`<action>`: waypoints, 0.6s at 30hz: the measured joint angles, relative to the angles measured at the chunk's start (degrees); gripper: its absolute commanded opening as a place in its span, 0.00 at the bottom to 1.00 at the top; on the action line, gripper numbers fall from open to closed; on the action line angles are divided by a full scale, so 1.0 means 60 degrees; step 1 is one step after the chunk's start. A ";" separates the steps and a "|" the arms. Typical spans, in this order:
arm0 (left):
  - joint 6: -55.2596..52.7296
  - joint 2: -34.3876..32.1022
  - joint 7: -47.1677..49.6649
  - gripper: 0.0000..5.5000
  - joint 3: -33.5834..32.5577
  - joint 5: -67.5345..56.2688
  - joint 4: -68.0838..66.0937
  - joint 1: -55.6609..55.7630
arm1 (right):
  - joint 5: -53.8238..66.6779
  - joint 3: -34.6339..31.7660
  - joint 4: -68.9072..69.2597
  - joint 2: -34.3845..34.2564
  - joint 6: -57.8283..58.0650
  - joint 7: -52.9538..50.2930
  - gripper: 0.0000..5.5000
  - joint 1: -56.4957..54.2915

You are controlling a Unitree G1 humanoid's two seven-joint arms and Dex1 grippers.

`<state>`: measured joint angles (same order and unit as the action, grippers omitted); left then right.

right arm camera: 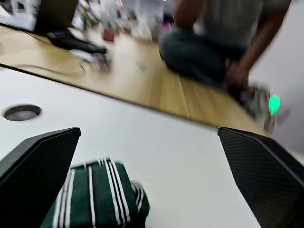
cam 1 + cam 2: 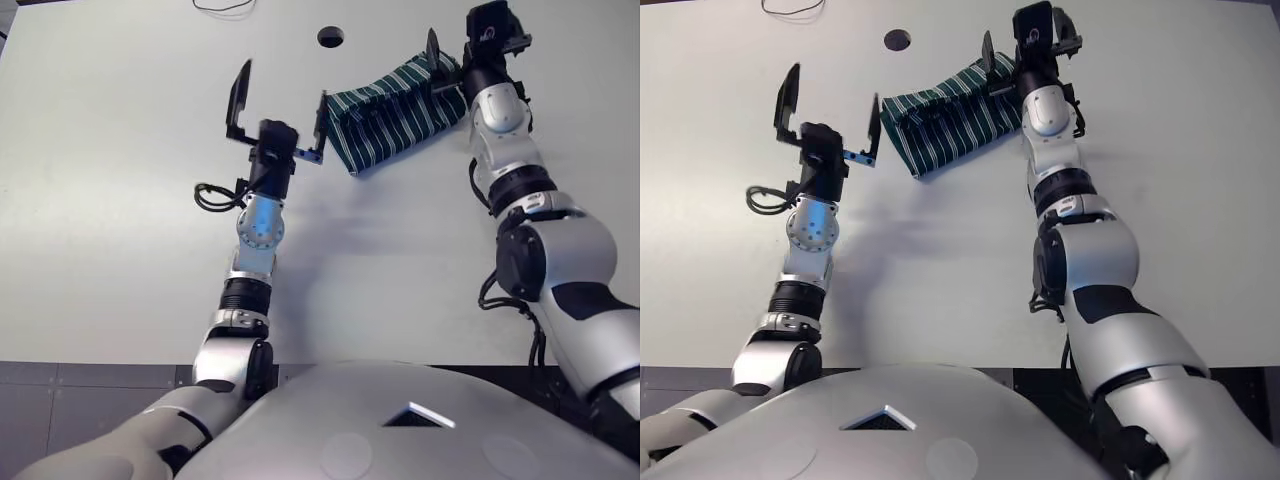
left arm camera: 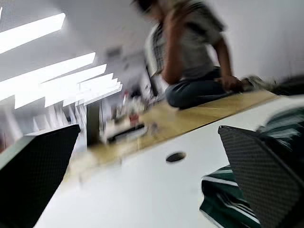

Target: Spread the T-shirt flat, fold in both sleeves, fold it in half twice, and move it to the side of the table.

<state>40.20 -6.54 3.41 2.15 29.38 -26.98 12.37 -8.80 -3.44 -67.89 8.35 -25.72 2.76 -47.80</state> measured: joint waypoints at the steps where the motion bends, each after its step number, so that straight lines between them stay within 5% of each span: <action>1: 0.0009 -0.0373 0.0120 1.00 0.0391 0.0840 0.0313 0.0018 | -0.0006 0.0050 0.0459 0.0145 -0.0433 0.0128 0.97 0.0366; 8: -0.1755 -0.2320 0.1188 1.00 0.2540 0.5108 0.0348 0.1681 | -0.0628 0.0371 0.4910 0.1298 -0.1274 -0.0116 0.97 0.2609; 18: -0.2376 -0.2173 0.2660 1.00 0.4493 0.5822 -0.2916 0.4176 | -0.0971 0.0626 0.6087 0.1375 -0.0730 -0.0385 0.97 0.3354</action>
<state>25.94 -19.58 19.37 29.11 64.31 -44.48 37.42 -14.62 0.32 -31.37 16.60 -30.10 0.45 -27.68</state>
